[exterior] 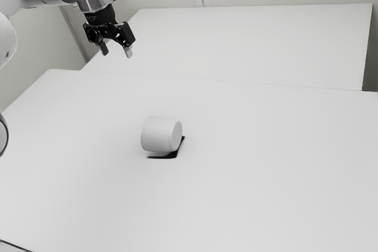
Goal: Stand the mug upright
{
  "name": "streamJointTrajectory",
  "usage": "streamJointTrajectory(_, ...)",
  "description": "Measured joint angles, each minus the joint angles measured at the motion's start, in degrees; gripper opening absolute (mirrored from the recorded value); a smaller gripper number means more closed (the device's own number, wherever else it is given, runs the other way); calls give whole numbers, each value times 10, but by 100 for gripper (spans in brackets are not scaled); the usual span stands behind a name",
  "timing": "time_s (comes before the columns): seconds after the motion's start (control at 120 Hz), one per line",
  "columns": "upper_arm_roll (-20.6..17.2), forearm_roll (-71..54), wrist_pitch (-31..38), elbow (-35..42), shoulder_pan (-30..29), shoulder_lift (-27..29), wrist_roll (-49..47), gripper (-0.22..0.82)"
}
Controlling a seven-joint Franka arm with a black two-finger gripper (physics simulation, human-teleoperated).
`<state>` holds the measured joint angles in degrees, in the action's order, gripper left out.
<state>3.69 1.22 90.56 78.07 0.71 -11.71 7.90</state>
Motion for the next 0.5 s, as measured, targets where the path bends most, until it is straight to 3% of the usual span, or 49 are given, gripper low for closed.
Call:
streamJointTrajectory(0.3,-2,3,-2,14,0,11,2,60)
streamJointTrajectory(0.4,8,48,0,64,1,41,3,60)
streamJointTrajectory(0.5,45,137,10,137,-2,65,8,60)
